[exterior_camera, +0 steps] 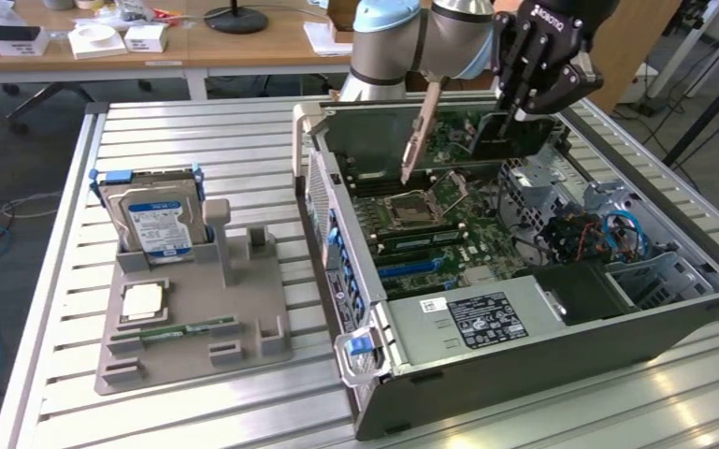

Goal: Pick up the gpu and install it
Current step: 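Insert the gpu into the slot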

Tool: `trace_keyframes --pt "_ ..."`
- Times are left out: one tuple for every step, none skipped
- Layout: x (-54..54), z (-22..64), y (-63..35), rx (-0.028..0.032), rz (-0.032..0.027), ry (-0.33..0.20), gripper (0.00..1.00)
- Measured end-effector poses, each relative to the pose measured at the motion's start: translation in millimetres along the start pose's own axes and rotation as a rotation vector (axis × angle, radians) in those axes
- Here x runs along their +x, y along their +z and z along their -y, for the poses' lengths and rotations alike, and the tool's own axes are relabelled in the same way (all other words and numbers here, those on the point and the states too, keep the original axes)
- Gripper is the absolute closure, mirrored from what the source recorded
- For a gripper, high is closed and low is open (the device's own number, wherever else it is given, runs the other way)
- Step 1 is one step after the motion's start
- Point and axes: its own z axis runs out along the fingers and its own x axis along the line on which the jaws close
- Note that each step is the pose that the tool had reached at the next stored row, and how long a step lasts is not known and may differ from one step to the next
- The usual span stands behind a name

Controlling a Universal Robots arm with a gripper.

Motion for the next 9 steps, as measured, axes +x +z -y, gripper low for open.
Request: trace_keyframes --pt "0.0 0.0 0.1 -0.0001 -0.0002 -0.008 0.74" --pt "0.0 0.0 0.1 -0.0002 -0.0003 -0.01 0.74" --pt "0.0 0.0 0.1 -0.0002 -0.0003 -0.01 0.74" --pt "0.0 0.0 0.1 -0.0002 -0.0003 -0.01 0.74" --pt "0.0 0.0 0.1 -0.0002 -0.0004 -0.01 0.74" --pt "0.0 -0.3 0.1 0.0004 -0.0004 -0.011 0.74" --pt "-0.1 -0.8 0.1 0.0058 -0.0007 -0.011 0.74" --pt "-0.1 -1.7 0.3 0.0162 -0.001 -0.011 0.74" --pt "-0.1 -2.8 0.6 0.0279 -0.0014 -0.011 0.74"
